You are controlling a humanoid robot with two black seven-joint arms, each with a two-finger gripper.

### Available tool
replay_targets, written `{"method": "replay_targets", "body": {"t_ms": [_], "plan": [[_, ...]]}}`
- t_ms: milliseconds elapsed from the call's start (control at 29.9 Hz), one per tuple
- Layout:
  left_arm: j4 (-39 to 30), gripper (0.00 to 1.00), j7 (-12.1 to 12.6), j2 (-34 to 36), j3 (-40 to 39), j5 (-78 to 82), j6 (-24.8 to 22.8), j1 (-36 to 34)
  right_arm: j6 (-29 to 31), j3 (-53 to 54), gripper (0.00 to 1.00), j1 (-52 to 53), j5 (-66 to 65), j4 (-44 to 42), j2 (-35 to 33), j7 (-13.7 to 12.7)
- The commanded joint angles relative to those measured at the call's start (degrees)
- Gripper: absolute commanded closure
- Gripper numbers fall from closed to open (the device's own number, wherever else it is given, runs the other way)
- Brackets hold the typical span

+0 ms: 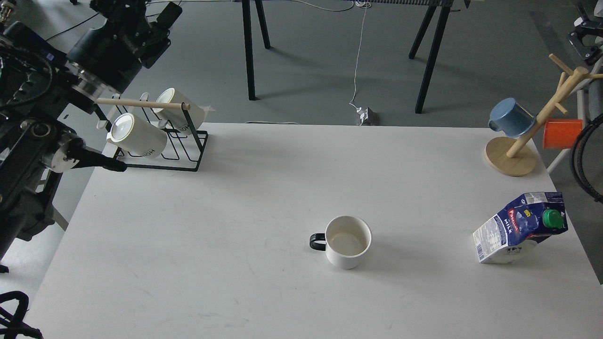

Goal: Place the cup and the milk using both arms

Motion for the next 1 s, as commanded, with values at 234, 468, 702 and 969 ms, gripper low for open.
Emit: {"method": "replay_targets", "body": {"t_ms": [234, 468, 702, 969], "plan": [[4.6, 0.00, -0.9, 0.1, -4.4, -16.2, 0.0, 0.0, 0.0, 0.6, 0.01, -9.2, 0.2, 0.3, -7.2, 1.3], [4.3, 0.00, -0.8, -0.1, -4.4, -16.4, 0.0, -0.1, 0.0, 1.5, 0.01, -19.7, 1.8, -0.2, -11.3, 6.0], [4.3, 0.00, -0.7, -0.1, -4.2, -16.3, -0.4, 1.5, 0.0, 2.5, 0.01, -34.1, 11.5, 0.2, -11.6, 8.7], [4.3, 0.00, -0.6, 0.5, -4.1, -16.2, -0.2, 1.7, 0.0, 2.5, 0.01, -50.6, 15.8, 5.6, -11.0, 9.6]]}}
